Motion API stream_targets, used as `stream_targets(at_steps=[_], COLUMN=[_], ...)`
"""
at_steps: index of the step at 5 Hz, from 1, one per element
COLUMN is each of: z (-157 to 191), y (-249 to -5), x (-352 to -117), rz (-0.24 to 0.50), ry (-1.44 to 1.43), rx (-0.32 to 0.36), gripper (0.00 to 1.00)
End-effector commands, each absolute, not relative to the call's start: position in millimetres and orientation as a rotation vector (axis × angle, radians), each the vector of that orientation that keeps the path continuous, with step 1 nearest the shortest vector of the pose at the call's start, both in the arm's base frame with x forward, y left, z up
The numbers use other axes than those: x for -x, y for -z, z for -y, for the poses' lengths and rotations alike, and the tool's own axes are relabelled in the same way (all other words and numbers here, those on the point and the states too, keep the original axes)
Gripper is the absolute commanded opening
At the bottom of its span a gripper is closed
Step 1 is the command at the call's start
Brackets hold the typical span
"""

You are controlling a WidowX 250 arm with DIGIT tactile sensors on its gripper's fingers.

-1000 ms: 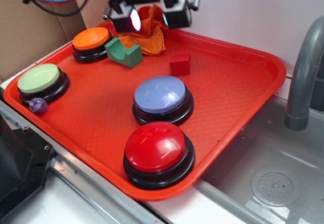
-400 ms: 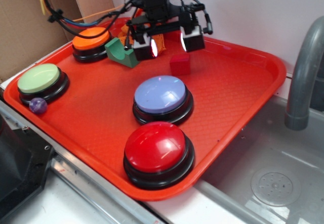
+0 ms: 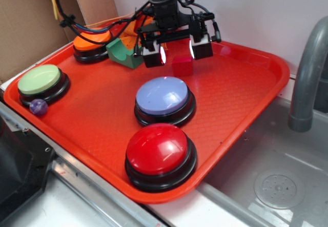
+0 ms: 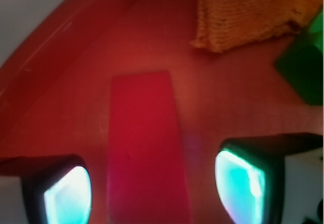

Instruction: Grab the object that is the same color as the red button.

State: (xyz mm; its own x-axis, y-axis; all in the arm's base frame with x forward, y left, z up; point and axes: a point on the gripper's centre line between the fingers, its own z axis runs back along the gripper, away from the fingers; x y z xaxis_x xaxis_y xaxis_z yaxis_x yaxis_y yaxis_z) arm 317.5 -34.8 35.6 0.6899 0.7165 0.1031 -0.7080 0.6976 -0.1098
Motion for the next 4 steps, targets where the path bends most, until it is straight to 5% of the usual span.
stream_targets(at_steps=[1, 2, 3, 4], z=[27.3, 27.4, 27.6, 22.4], y=[-43.0, -40.3, -39.9, -46.9], x=[-333.0, -333.6, -333.8, -331.2], rz=[0.139, 0.131, 0.117, 0.128], ry=[-0.822, -0.832, -0.84, -0.836], rx=[0.087, 0.109, 0.116, 0.124], gripper=[0.52, 0.18, 0.0, 0.0])
